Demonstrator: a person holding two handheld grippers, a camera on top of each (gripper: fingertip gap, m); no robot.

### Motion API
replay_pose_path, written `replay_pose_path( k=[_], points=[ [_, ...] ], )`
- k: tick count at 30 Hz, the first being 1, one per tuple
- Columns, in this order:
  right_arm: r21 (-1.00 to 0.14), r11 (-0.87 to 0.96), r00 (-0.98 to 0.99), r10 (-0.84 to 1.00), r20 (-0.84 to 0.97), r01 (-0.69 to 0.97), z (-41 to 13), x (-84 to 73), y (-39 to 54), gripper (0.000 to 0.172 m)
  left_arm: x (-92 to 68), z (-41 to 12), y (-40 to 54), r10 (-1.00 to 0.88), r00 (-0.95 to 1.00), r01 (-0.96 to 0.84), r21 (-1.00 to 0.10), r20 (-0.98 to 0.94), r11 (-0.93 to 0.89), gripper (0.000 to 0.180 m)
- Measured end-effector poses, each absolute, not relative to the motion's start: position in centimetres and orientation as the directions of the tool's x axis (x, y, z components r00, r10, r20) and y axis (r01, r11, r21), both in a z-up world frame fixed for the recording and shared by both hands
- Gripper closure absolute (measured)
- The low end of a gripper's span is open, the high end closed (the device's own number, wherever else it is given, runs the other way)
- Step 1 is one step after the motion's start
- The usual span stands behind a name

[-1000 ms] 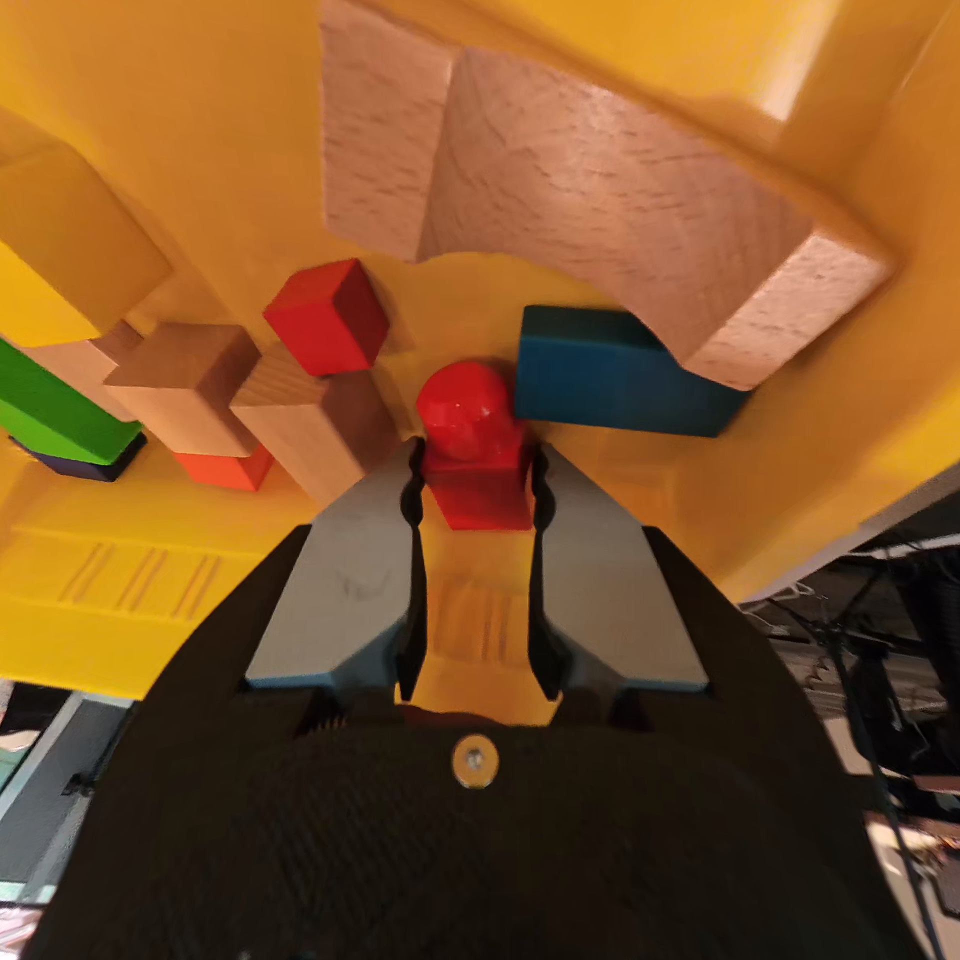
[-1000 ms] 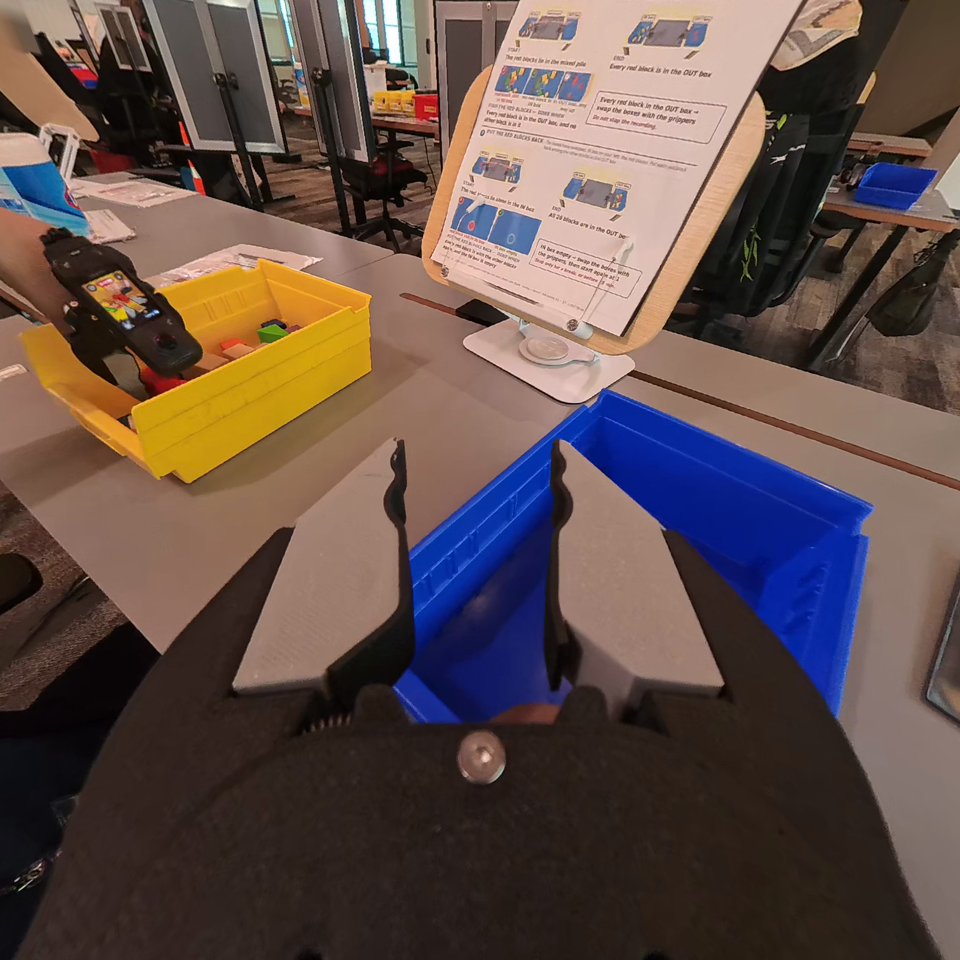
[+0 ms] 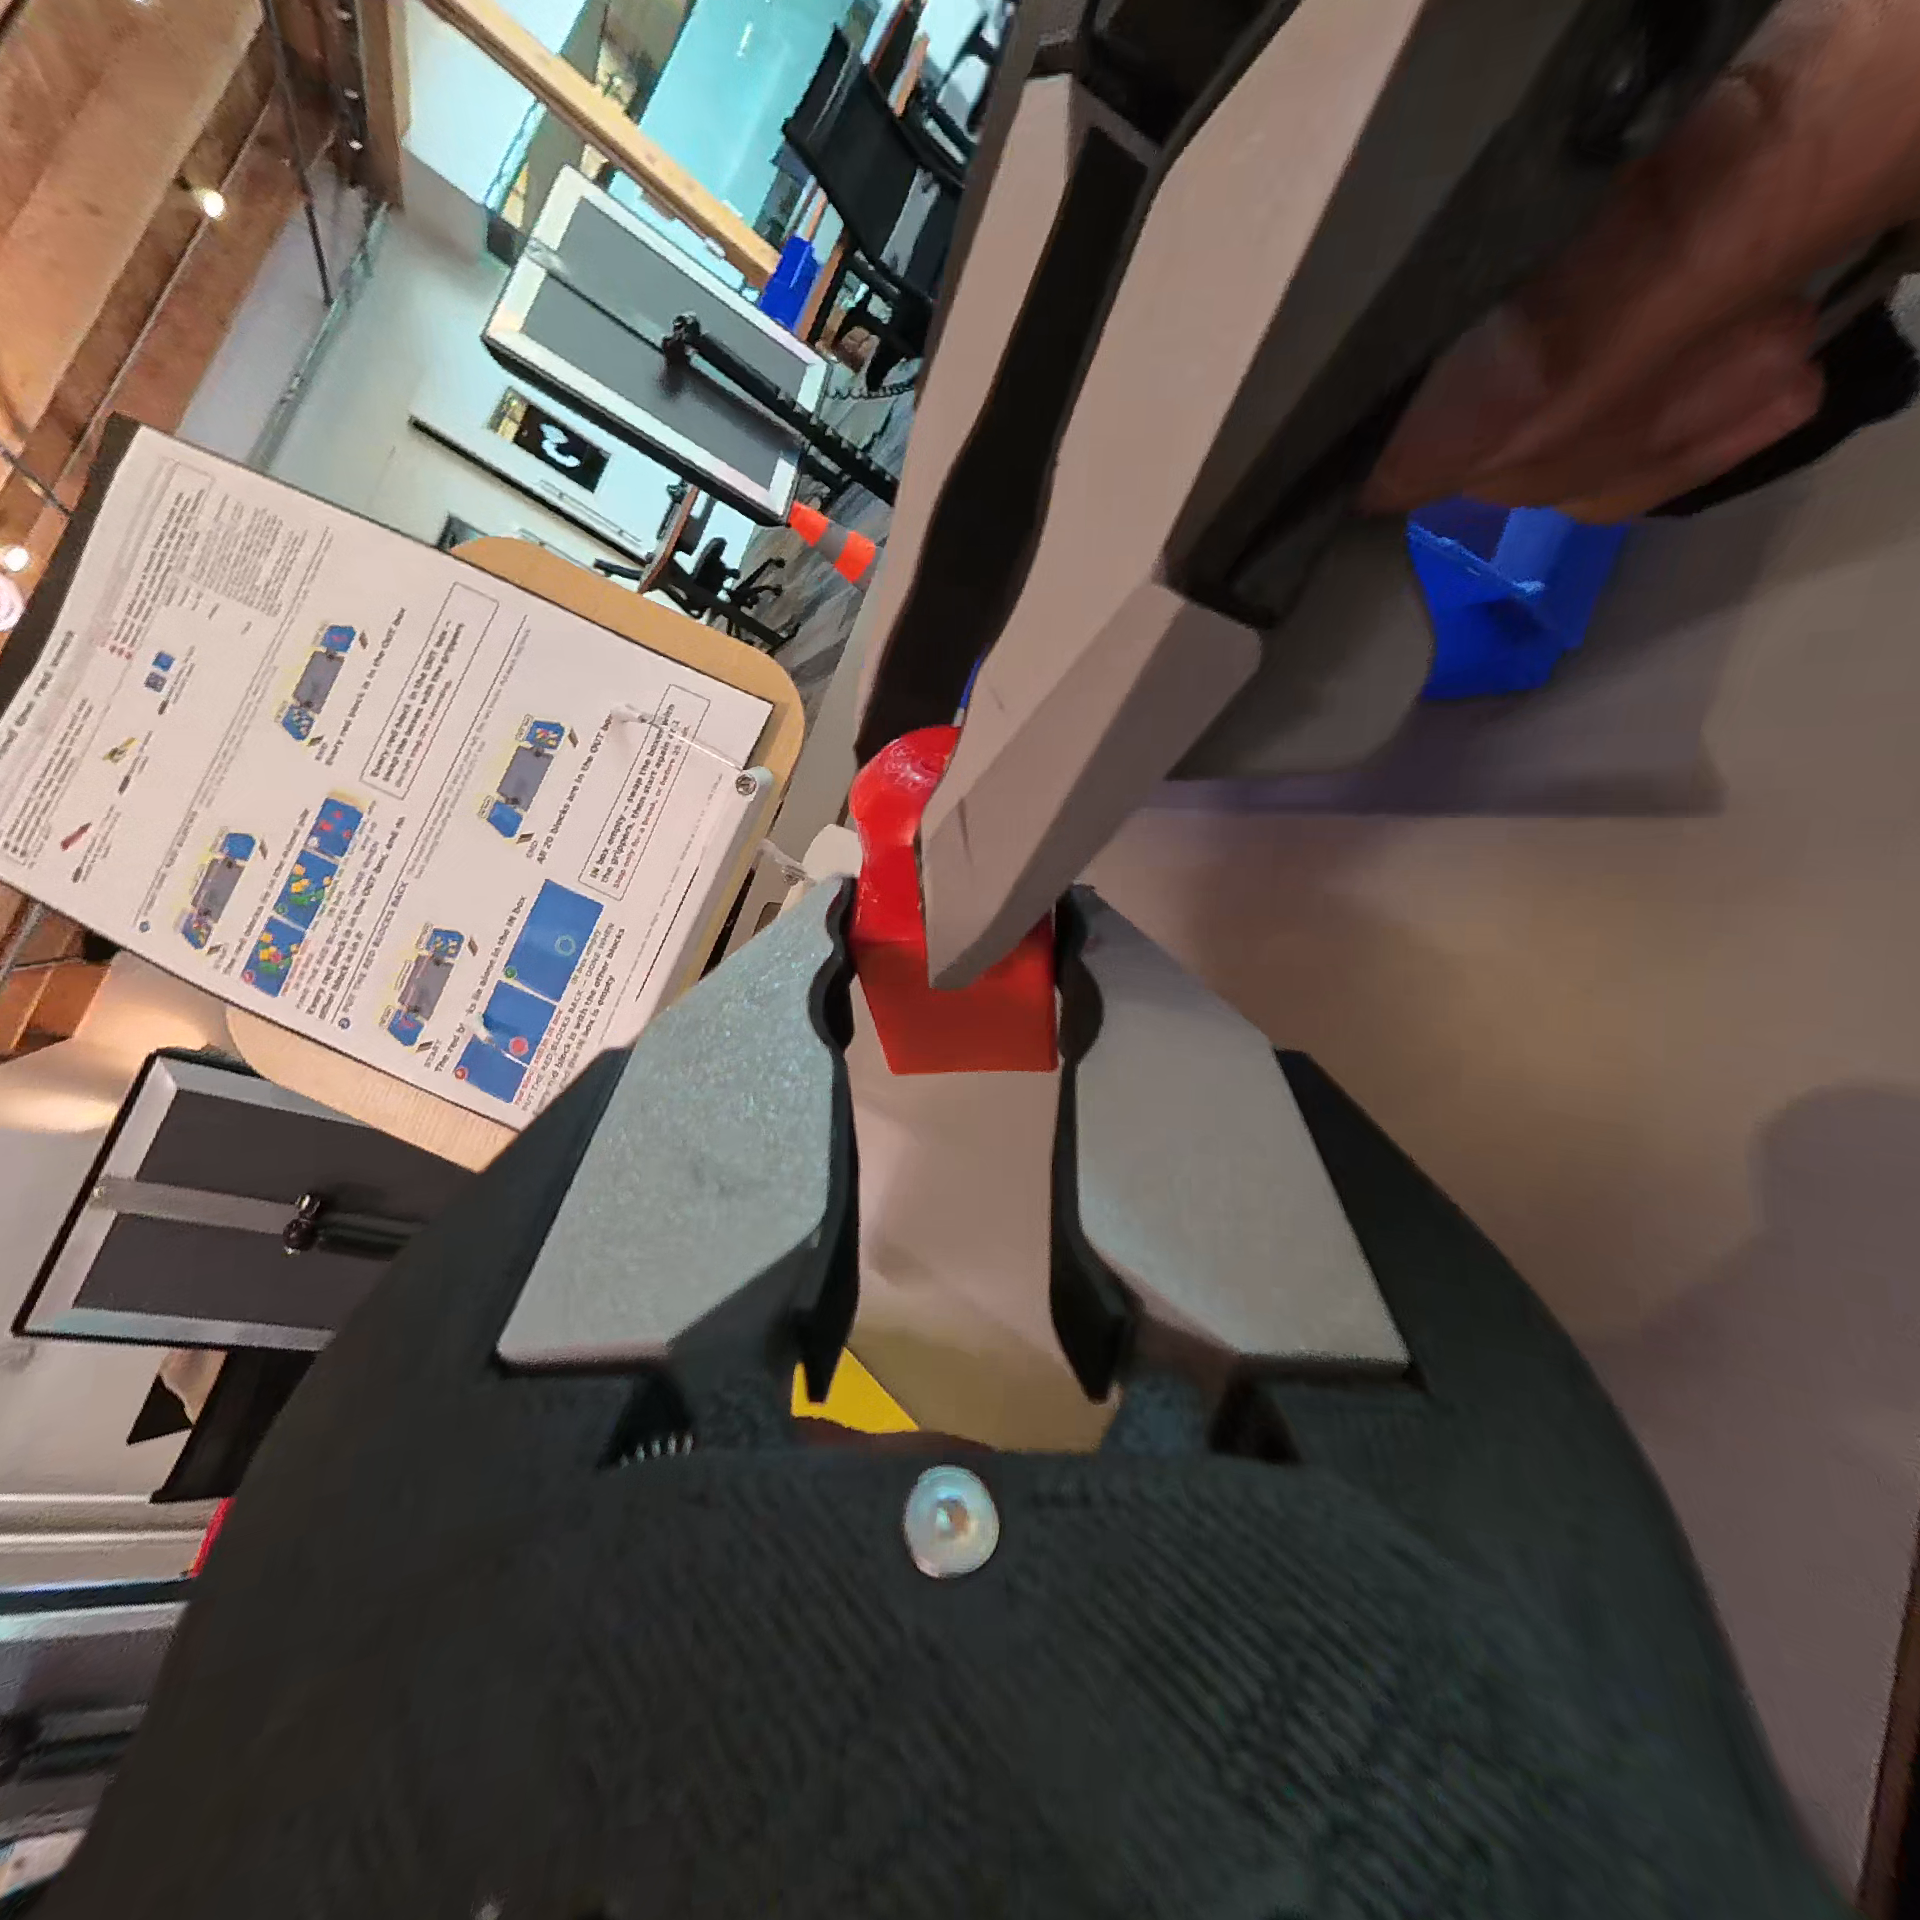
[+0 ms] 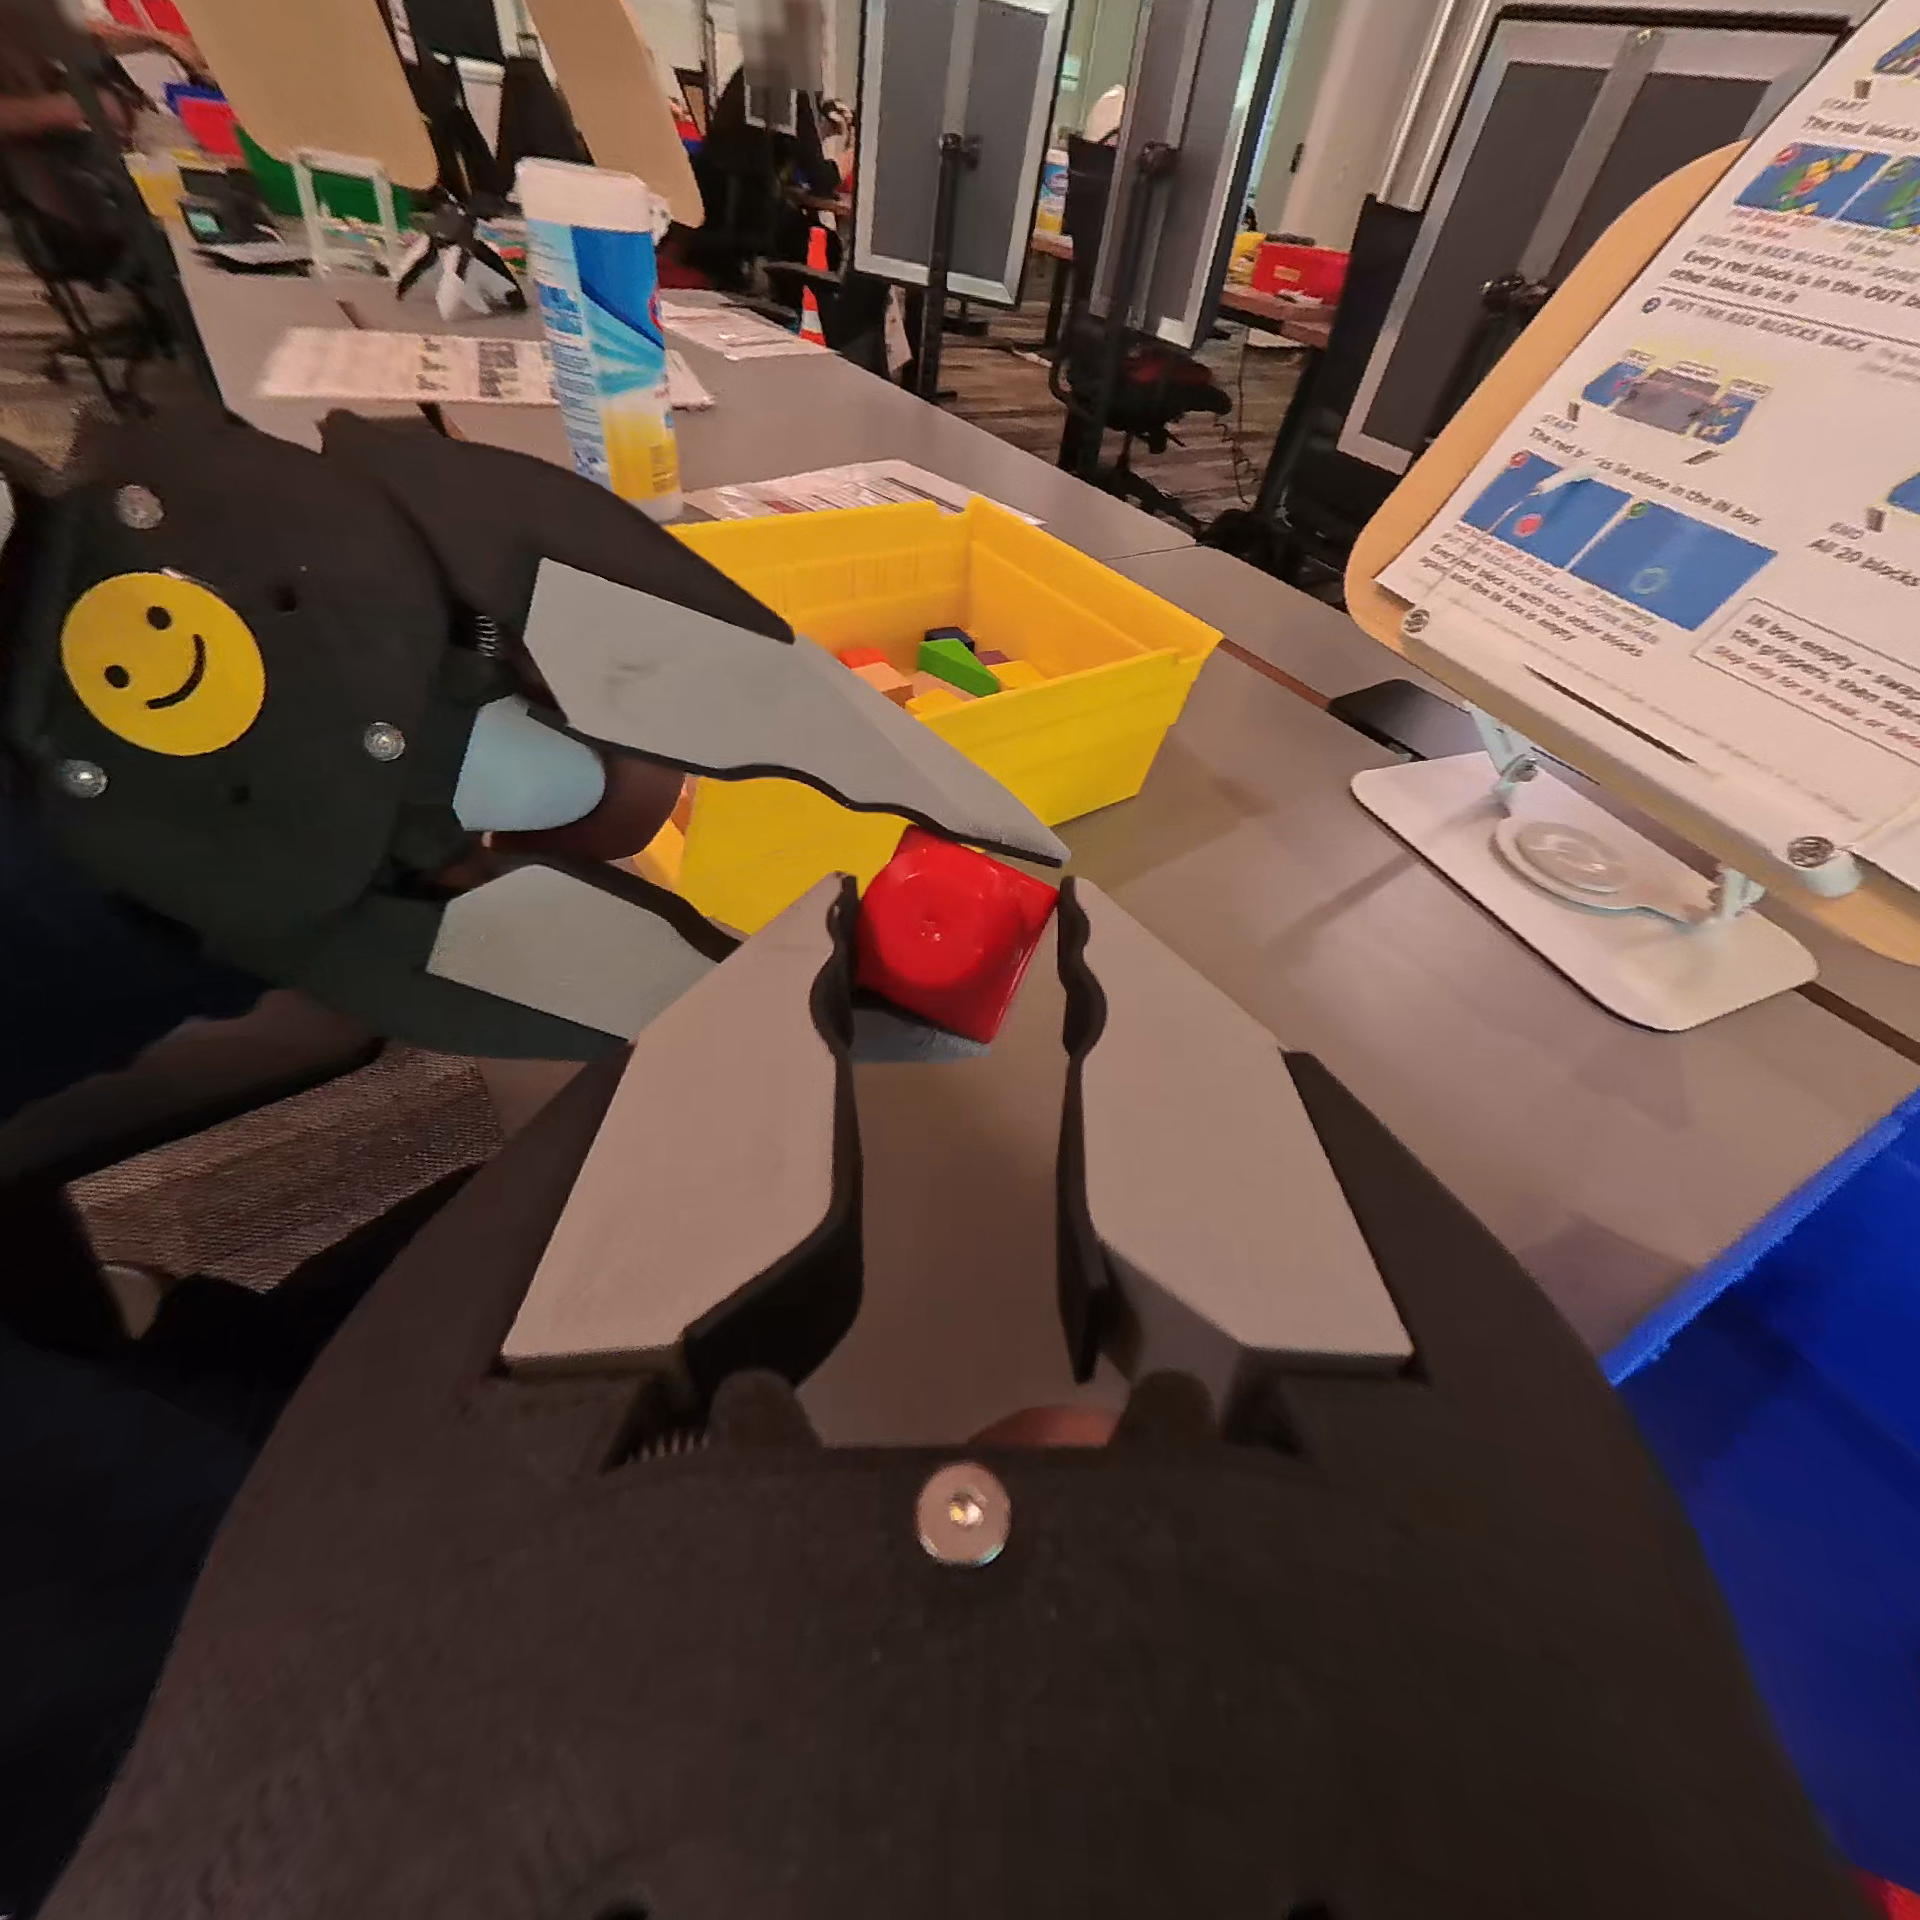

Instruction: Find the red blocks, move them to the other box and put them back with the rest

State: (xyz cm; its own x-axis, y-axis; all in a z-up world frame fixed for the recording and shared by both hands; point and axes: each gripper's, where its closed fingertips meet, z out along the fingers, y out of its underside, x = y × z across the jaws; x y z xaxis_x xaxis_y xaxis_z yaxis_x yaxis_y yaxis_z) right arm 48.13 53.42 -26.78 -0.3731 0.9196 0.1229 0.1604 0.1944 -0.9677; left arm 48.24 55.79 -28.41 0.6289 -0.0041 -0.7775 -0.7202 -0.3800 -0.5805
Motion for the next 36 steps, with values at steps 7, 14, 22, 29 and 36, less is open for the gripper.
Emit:
replay_pose_path(
  k=[7, 14, 22, 29, 36],
  points=[
    [-0.973, 0.156, -0.205, 0.971, 0.120, 0.168, -25.2, 48.5, 59.5, 0.139, 44.4, -26.2, 53.9, 0.175, 0.763, -0.531, -0.758, -0.622, -0.379, 0.145],
    [-0.929, -0.009, 0.165, 0.985, 0.056, 0.371, -29.3, 50.4, 75.5, 0.138, 30.9, -26.6, 44.7, 0.274, 0.845, -0.180, -0.727, -0.459, -0.662, 0.145],
    [-0.937, -0.056, 0.135, 0.991, -0.010, 0.346, -28.9, 50.7, 75.7, 0.120, 24.5, -40.9, 37.9, 0.049, 0.966, -0.012, -0.233, -0.255, -0.972, 0.138],
    [-0.947, -0.044, 0.097, 0.995, -0.013, 0.318, -27.5, 51.4, 74.5, 0.120, 23.7, -42.8, 36.8, -0.210, 0.942, -0.222, -0.017, -0.260, -0.975, 0.140],
    [-0.944, -0.036, 0.067, 0.998, -0.015, 0.329, -27.7, 51.5, 74.0, 0.122, 23.4, -43.4, 37.5, -0.192, 0.957, -0.200, -0.014, -0.218, -0.980, 0.171]
  ],
)
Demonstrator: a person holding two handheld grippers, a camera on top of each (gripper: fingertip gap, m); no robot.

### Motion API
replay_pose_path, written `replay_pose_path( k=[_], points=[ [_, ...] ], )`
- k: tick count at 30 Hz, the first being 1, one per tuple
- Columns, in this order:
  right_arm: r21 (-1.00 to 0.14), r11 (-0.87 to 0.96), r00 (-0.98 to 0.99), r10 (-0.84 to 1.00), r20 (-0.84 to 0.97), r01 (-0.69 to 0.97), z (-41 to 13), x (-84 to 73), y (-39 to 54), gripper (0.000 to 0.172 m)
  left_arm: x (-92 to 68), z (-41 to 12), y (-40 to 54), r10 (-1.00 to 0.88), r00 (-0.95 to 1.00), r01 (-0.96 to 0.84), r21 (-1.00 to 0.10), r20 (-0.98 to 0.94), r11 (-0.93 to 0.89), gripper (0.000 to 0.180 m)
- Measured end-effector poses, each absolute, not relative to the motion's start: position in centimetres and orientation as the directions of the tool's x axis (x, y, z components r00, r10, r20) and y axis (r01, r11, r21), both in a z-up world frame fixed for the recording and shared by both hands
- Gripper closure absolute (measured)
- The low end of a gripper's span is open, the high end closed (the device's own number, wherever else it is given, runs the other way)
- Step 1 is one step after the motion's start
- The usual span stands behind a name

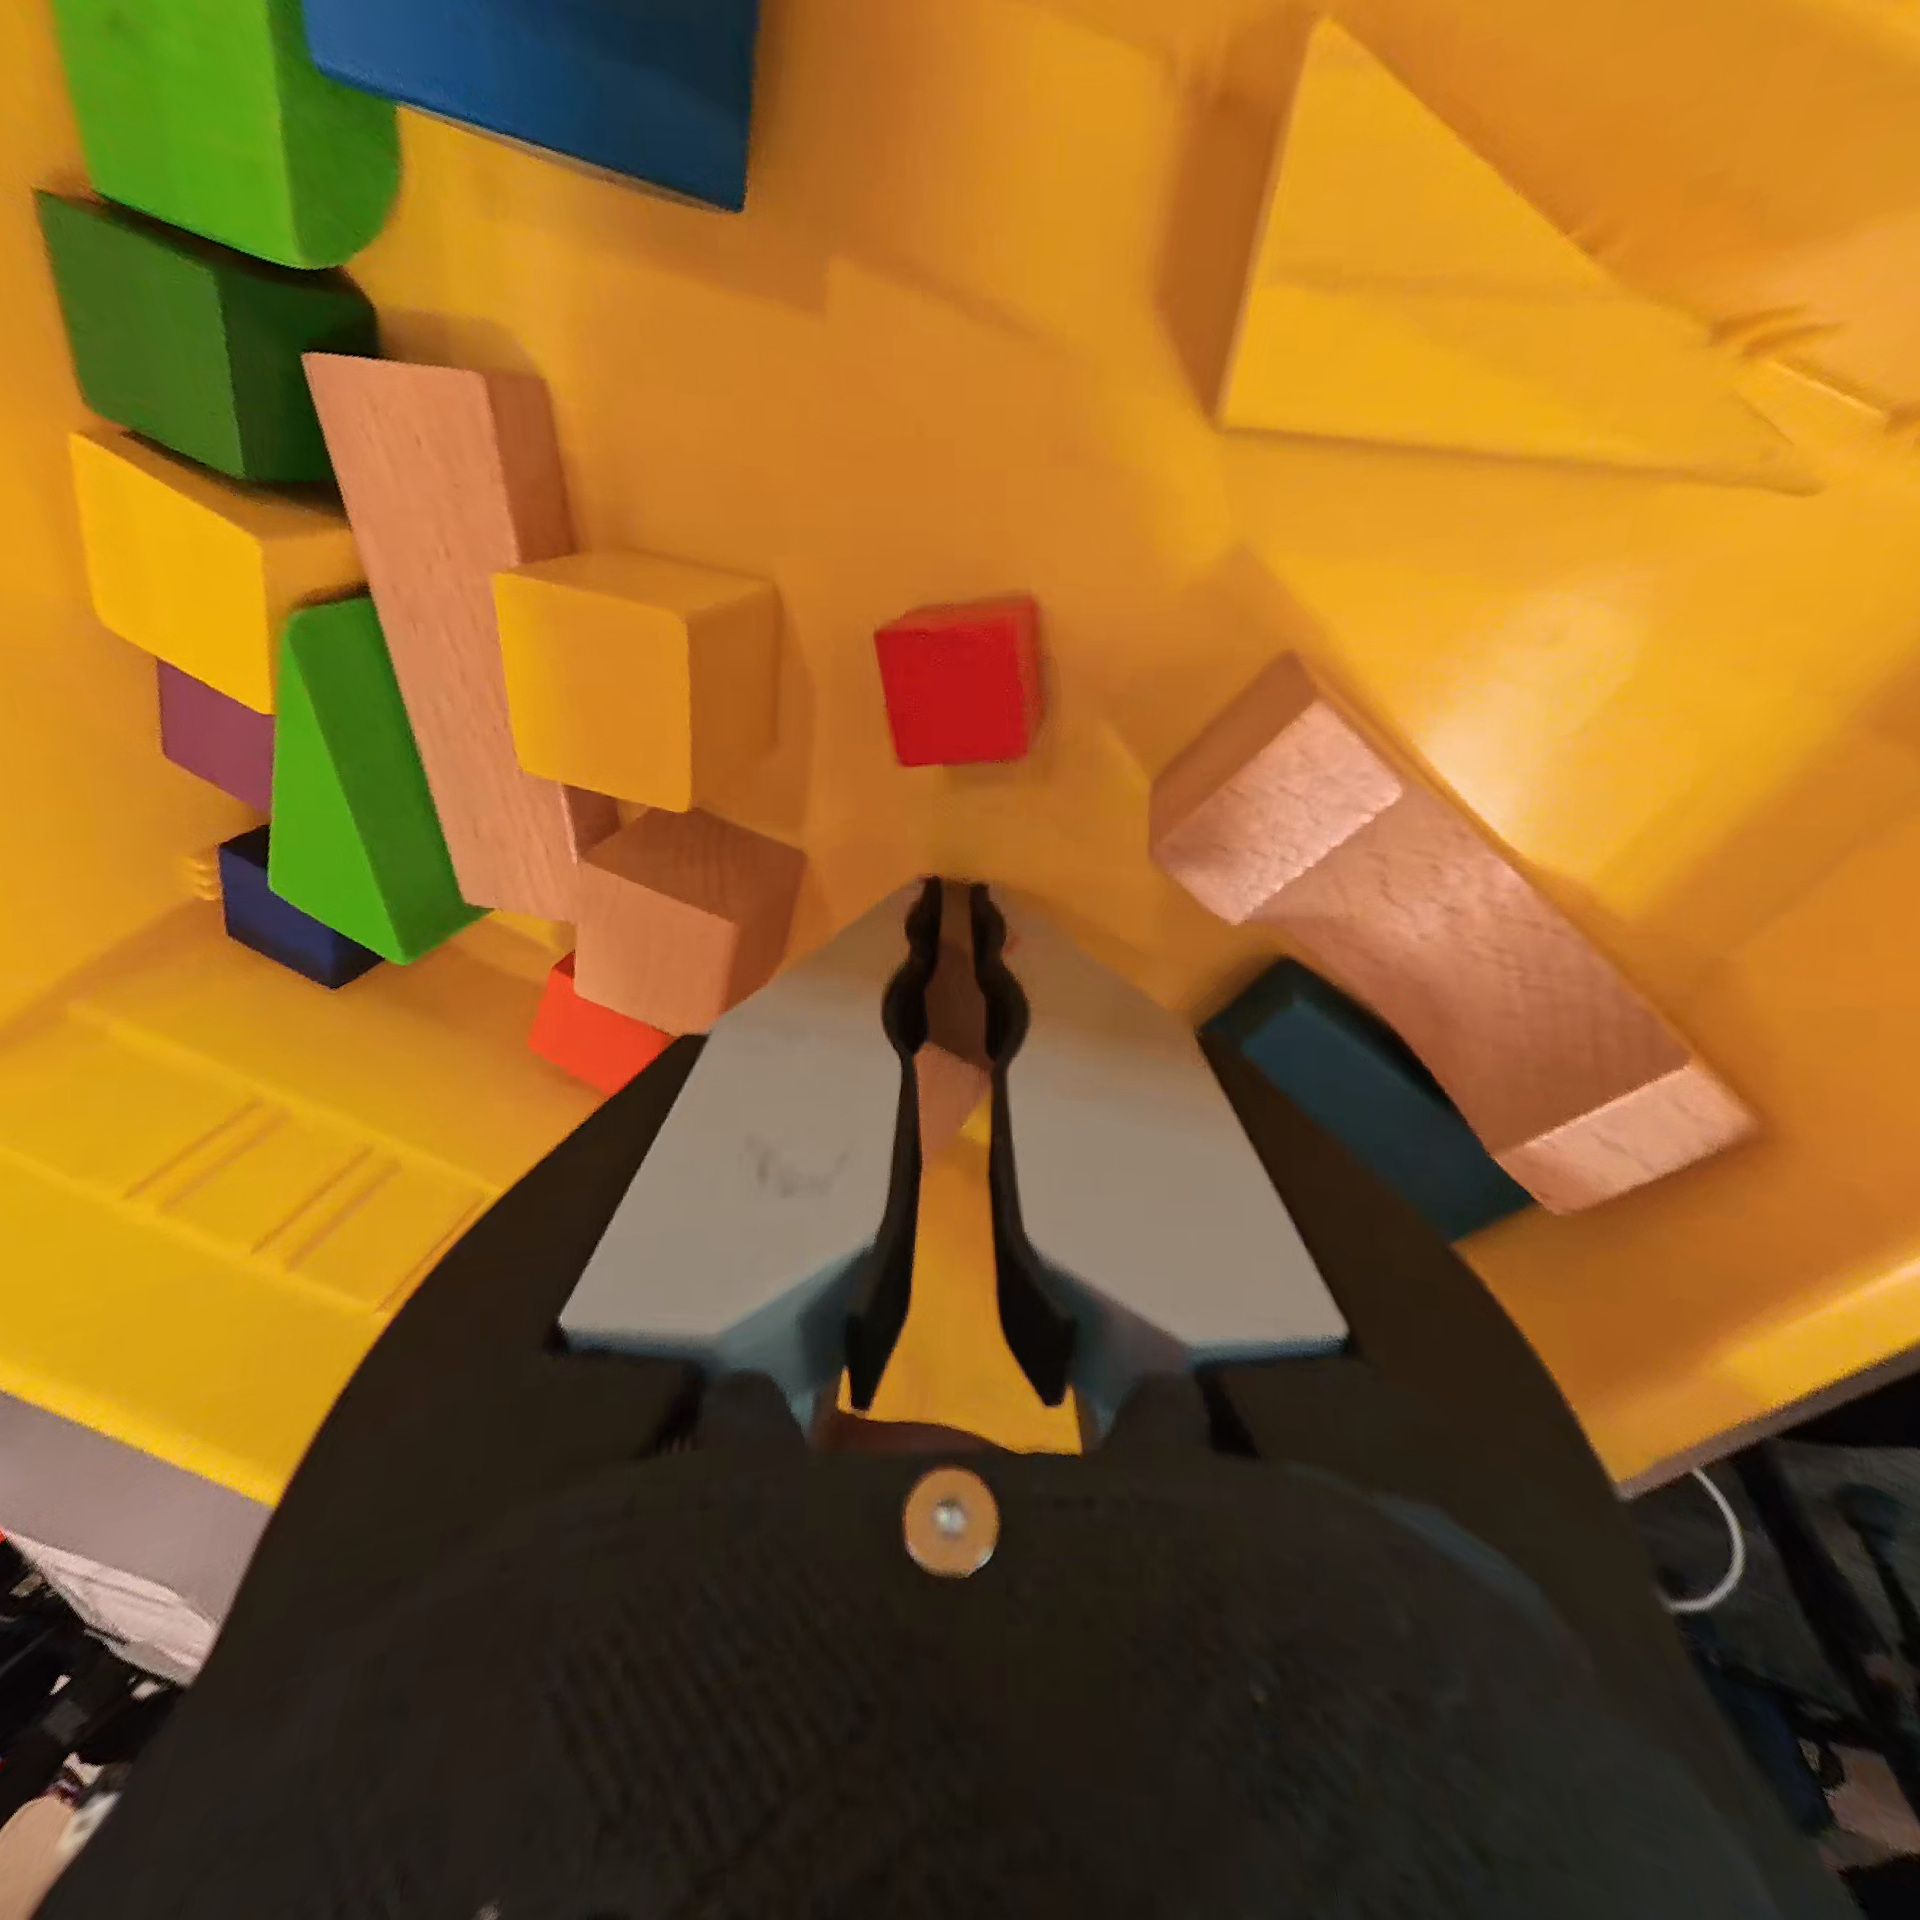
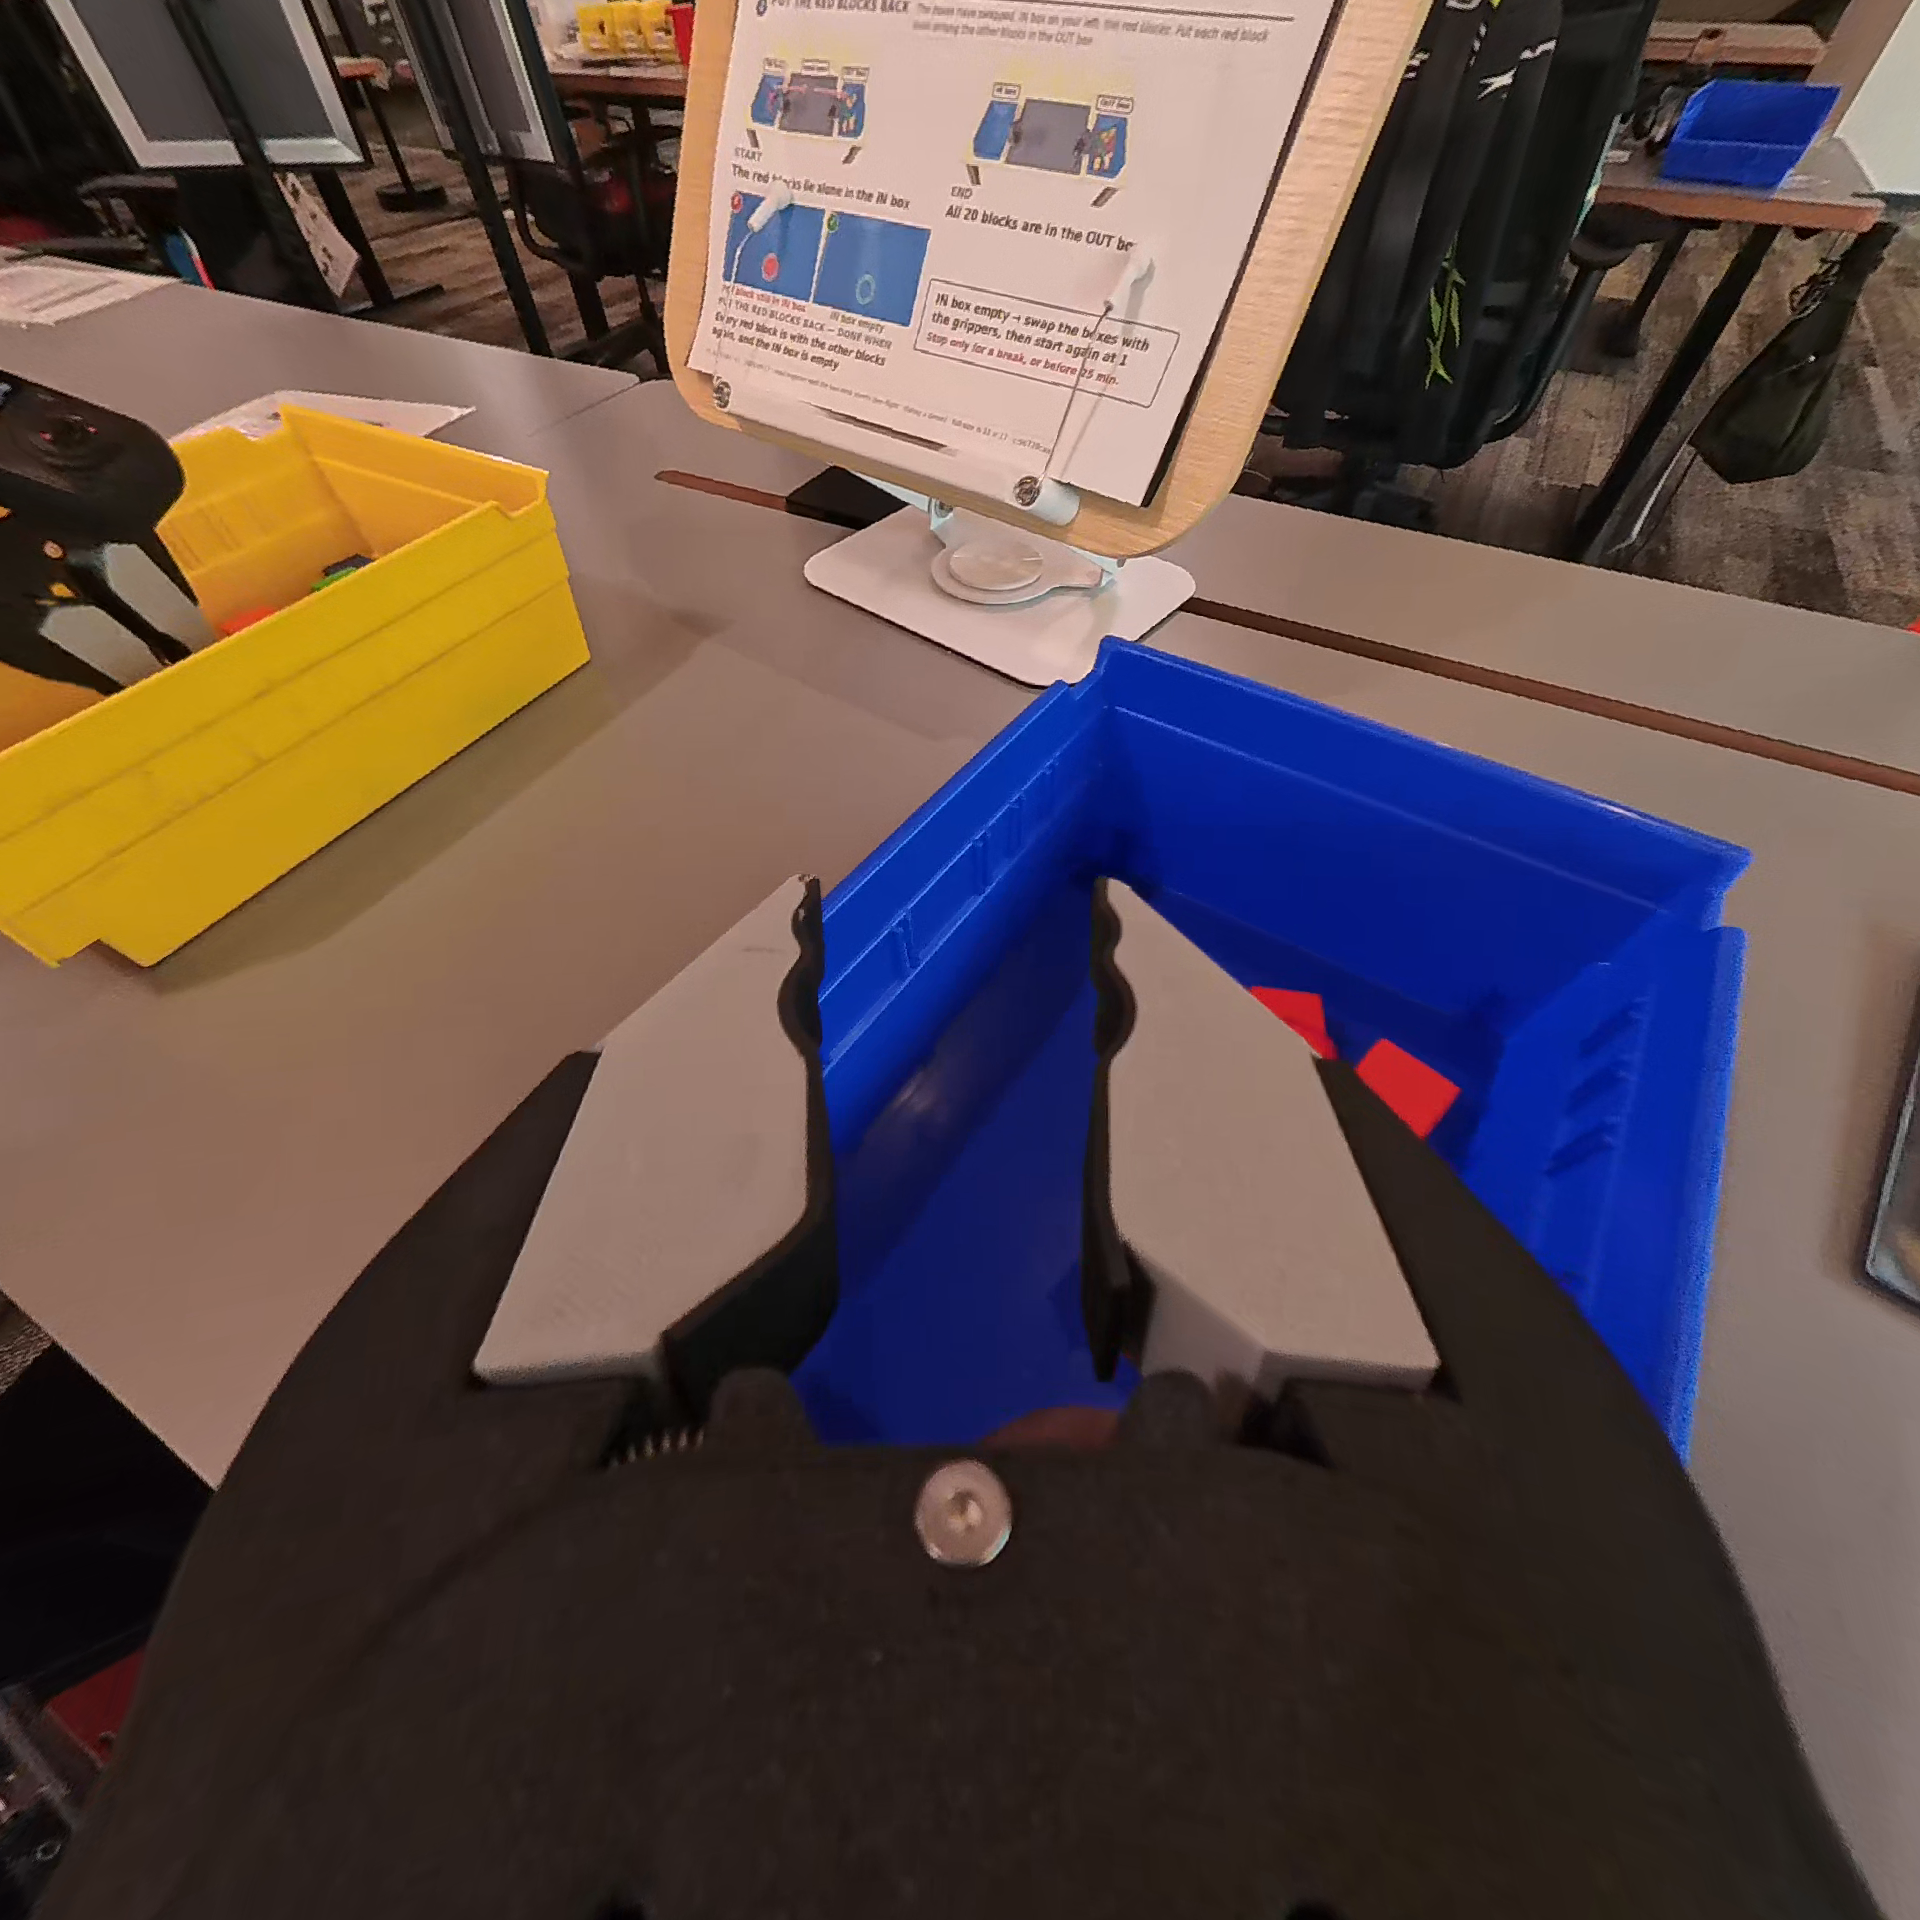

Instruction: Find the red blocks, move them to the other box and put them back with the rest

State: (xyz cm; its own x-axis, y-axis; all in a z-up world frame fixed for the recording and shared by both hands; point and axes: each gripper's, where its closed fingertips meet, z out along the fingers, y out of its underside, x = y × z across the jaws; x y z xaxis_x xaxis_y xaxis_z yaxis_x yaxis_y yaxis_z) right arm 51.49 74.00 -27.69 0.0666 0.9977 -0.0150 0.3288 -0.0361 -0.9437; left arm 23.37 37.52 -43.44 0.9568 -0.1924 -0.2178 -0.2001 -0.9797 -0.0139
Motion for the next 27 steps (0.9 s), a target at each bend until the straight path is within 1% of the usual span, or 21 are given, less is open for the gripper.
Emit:
replay_pose_path(
  k=[1, 4, 9, 12, 16, 17, 18, 19, 21, 22, 24, 26, 27],
  points=[
    [-0.942, -0.034, 0.063, 0.998, -0.014, 0.333, -27.8, 51.5, 73.9, 0.122, 23.2, -43.3, 37.6, -0.182, 0.955, -0.192, -0.021, -0.232, -0.981, 0.174],
    [-0.940, -0.032, 0.054, 0.998, -0.015, 0.341, -28.0, 51.4, 73.8, 0.122, 23.5, -43.1, 37.5, -0.163, 0.962, -0.174, -0.035, -0.221, -0.984, 0.155],
    [-0.939, -0.023, 0.042, 0.999, -0.009, 0.344, -27.9, 51.3, 73.4, 0.123, 24.9, -41.9, 40.3, -0.042, 0.989, -0.069, -0.187, -0.144, -0.980, 0.140],
    [-0.941, -0.019, 0.035, 0.999, -0.007, 0.337, -27.6, 51.3, 73.1, 0.123, 24.4, -41.6, 41.1, -0.040, 0.978, -0.080, -0.186, -0.206, -0.979, 0.134],
    [-0.941, -0.006, 0.028, 1.000, 0.004, 0.339, -27.5, 51.4, 72.8, 0.123, 24.3, -42.4, 41.7, -0.043, 0.976, -0.079, -0.162, -0.213, -0.984, 0.138],
    [-0.941, -0.003, 0.027, 1.000, 0.006, 0.339, -27.4, 51.4, 72.8, 0.123, 24.1, -42.7, 41.7, -0.042, 0.975, -0.076, -0.148, -0.220, -0.986, 0.142],
    [-0.941, -0.002, 0.026, 1.000, 0.007, 0.338, -27.4, 51.4, 72.7, 0.124, 23.9, -43.0, 41.6, -0.037, 0.974, -0.068, -0.132, -0.224, -0.989, 0.151],
    [-0.941, -0.002, 0.027, 1.000, 0.007, 0.337, -27.3, 51.5, 72.8, 0.124, 24.0, -43.1, 41.8, -0.026, 0.978, -0.056, -0.140, -0.209, -0.989, 0.159],
    [-0.942, -0.006, 0.024, 1.000, 0.002, 0.337, -27.3, 51.6, 72.8, 0.124, 24.0, -42.9, 41.9, -0.016, 0.979, -0.046, -0.143, -0.205, -0.989, 0.161],
    [-0.942, -0.010, 0.018, 1.000, -0.004, 0.336, -27.2, 51.7, 72.7, 0.124, 23.8, -42.3, 42.1, -0.020, 0.972, -0.060, -0.163, -0.234, -0.985, 0.161],
    [-0.945, -0.024, -0.016, 0.999, -0.031, 0.327, -27.0, 51.7, 72.0, 0.124, 23.7, -40.0, 43.0, -0.010, 0.949, -0.089, -0.240, -0.315, -0.967, 0.161],
    [-0.949, -0.049, -0.080, 0.994, -0.077, 0.312, -26.6, 51.6, 70.6, 0.124, 24.5, -36.2, 44.9, 0.016, 0.905, -0.165, -0.386, -0.425, -0.908, 0.162],
    [-0.950, -0.065, -0.124, 0.987, -0.107, 0.307, -26.4, 51.5, 69.6, 0.124, 25.7, -34.2, 46.0, 0.014, 0.880, -0.235, -0.461, -0.475, -0.856, 0.162]
  ],
)
